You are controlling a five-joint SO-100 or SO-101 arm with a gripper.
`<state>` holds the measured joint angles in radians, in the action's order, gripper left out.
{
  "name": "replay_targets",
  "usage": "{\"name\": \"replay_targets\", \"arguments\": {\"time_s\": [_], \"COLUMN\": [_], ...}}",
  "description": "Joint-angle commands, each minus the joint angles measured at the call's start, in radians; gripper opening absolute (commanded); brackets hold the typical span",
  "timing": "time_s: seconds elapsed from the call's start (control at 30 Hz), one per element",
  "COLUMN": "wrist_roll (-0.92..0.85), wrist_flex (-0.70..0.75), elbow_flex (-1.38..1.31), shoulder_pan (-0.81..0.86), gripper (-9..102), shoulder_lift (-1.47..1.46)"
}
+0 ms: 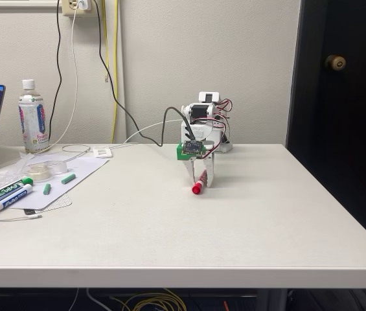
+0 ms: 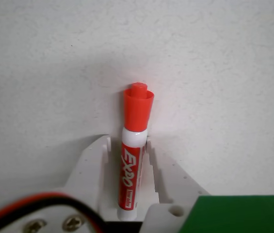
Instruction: Pick up the red marker.
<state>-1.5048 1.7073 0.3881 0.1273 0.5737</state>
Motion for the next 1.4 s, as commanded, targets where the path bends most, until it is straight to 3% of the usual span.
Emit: {"name": "replay_targets", "arguments": {"time_s": [0.0,0.97,1.37], "wrist_roll": [0.009,0.028,0.025], "wrist_flex": [-0.006,0.041,0.041], "elbow_flex": [-0.025,-0.137,-0.13], "shoulder_pan": [0.003,0.0,0.014], "gripper": [14,5,19], "shoulder_lift": [0.008,-0.035,0.018]}}
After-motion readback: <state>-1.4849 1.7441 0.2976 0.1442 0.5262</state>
